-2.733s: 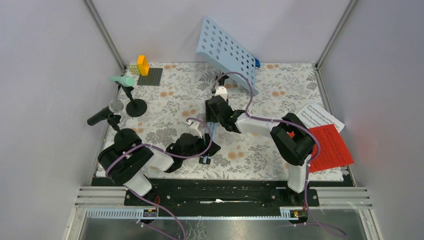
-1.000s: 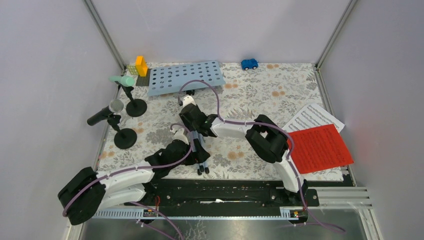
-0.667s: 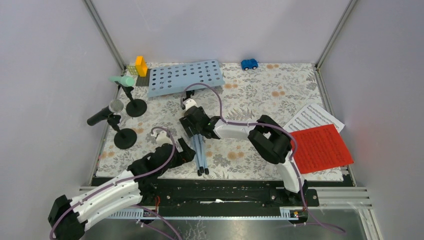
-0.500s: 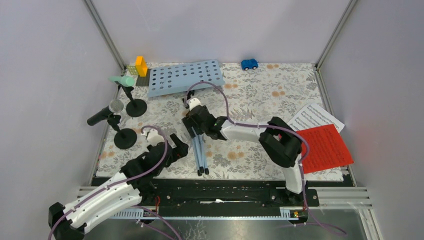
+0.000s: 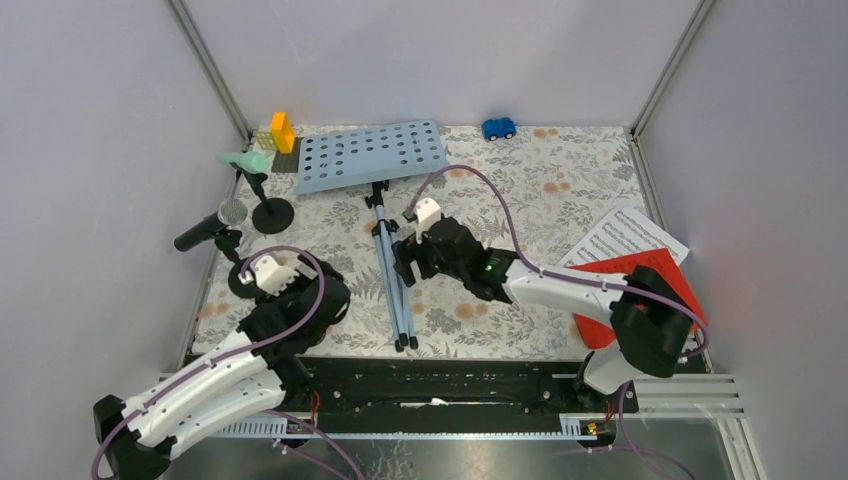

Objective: Pack up the instrument practice props

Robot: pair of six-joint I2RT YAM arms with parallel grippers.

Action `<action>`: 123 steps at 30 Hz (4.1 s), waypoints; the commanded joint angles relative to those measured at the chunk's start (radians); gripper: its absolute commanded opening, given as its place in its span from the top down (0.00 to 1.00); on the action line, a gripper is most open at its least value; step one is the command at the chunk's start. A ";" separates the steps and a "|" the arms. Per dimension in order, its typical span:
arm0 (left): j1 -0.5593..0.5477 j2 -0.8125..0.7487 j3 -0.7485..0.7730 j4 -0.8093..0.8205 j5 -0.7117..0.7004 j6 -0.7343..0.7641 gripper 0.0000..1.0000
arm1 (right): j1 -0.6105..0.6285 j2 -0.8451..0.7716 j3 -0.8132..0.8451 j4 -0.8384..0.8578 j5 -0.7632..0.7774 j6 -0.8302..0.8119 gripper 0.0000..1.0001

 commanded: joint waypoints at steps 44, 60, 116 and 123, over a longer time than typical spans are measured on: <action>0.897 0.651 -0.049 1.349 -0.144 1.026 0.07 | -0.005 -0.155 -0.144 -0.051 -0.101 -0.018 0.10; 0.936 0.786 0.020 1.486 0.061 1.171 1.00 | -0.005 -0.103 -0.084 -0.025 -0.105 -0.010 0.09; -0.080 1.144 0.112 2.235 1.514 1.256 0.85 | -0.005 -1.123 -0.301 -0.447 0.411 0.010 0.06; -0.086 1.122 0.052 2.186 1.510 1.302 0.57 | -0.005 -1.126 -0.296 -0.450 0.390 -0.022 0.05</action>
